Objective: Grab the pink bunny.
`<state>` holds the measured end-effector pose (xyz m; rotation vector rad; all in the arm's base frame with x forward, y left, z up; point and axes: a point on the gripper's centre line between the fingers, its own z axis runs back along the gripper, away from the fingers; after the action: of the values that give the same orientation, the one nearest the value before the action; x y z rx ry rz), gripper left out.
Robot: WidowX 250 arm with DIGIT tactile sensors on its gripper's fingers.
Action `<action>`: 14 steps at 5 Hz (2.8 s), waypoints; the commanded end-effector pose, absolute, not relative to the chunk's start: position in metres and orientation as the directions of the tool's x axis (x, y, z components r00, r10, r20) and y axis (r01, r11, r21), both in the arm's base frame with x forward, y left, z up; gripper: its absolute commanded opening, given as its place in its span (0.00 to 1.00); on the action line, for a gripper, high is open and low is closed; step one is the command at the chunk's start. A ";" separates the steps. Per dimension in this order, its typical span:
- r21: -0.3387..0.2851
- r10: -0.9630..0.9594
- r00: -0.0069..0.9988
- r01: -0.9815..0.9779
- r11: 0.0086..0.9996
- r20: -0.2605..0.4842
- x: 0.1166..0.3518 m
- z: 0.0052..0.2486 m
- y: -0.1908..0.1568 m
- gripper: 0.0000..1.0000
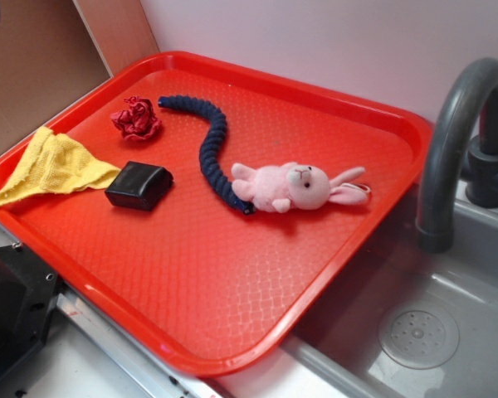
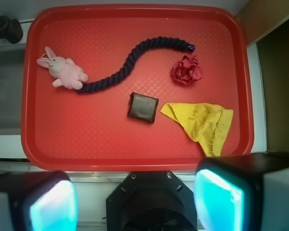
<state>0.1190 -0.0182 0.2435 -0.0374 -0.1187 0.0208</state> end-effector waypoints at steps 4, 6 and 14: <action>0.157 -0.426 0.877 0.399 0.904 0.223 0.190 0.207 -0.061 1.00; 0.066 -0.552 0.814 0.550 0.833 0.181 0.242 0.157 -0.098 1.00; 0.033 -0.732 0.681 0.733 0.680 -0.026 0.267 0.049 -0.162 0.00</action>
<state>0.2720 -0.1554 0.0415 0.0417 0.0387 -0.8152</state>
